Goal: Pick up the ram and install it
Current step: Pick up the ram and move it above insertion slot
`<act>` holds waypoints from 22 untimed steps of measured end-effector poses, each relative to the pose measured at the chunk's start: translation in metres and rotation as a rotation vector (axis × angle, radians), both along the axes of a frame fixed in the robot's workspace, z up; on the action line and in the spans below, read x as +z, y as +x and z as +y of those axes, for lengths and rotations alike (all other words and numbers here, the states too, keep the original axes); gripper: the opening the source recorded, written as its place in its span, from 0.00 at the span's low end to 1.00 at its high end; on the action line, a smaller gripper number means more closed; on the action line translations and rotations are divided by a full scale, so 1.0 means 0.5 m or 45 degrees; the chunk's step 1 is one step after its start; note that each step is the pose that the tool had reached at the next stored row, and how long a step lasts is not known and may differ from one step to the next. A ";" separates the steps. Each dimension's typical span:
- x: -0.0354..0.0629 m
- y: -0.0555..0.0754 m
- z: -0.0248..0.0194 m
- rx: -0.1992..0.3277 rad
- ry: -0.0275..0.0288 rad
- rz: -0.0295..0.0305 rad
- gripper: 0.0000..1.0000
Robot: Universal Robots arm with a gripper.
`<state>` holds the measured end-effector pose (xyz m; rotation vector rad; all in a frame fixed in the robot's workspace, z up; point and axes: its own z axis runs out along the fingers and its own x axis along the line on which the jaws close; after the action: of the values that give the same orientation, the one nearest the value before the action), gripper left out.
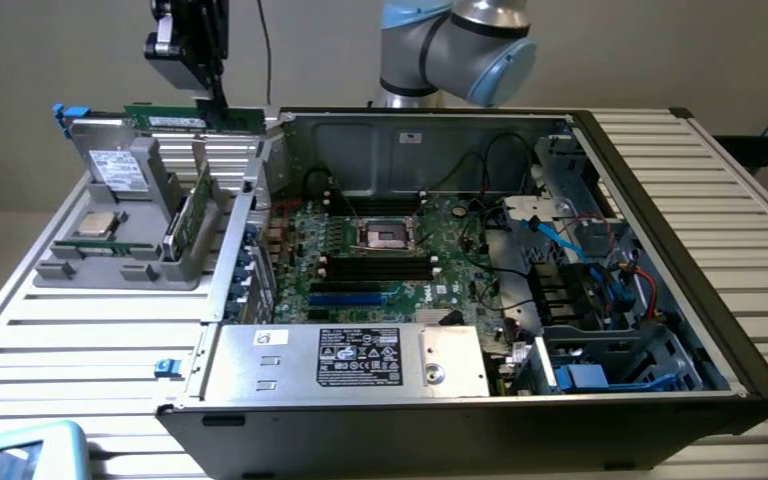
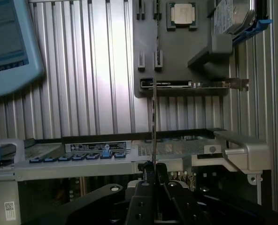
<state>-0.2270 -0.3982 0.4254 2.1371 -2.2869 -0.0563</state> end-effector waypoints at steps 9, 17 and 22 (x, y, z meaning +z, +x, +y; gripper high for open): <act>0.000 0.082 0.0000 0.000 0.0000 0.0000 0.13; 0.000 0.155 0.0002 0.000 0.0001 0.0000 0.13; -0.003 0.200 0.0032 0.000 0.0001 -0.0003 0.13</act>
<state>-0.1271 -0.3966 0.4238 2.1372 -2.2871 -0.0562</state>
